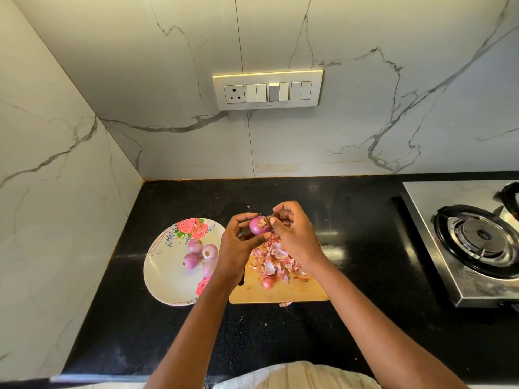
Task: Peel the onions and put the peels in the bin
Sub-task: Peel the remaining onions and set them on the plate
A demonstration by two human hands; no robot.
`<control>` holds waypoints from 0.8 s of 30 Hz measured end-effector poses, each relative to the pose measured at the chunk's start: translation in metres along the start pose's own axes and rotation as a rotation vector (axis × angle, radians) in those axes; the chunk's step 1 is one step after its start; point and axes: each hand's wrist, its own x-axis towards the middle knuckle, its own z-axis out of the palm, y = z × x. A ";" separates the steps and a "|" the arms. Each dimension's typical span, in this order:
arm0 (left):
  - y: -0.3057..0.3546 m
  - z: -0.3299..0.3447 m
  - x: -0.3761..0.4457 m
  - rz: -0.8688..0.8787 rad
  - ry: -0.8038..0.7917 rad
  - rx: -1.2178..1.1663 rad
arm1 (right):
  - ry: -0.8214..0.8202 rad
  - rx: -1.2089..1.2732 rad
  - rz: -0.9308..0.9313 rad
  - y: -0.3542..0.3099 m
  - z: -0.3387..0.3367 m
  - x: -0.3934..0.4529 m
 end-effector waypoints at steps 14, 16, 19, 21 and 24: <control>0.008 -0.006 0.000 0.012 -0.051 0.129 | -0.074 0.134 -0.038 -0.005 -0.003 0.000; 0.010 -0.007 -0.002 -0.033 -0.099 0.094 | -0.064 0.127 -0.037 -0.005 -0.004 0.001; 0.016 -0.007 -0.006 -0.151 -0.170 -0.157 | -0.057 0.084 -0.068 -0.006 -0.006 0.002; 0.019 -0.004 -0.007 -0.183 -0.153 -0.228 | -0.053 0.060 -0.097 -0.008 -0.007 0.001; 0.018 -0.002 -0.005 -0.191 -0.133 -0.131 | -0.036 0.031 -0.139 -0.008 -0.006 0.001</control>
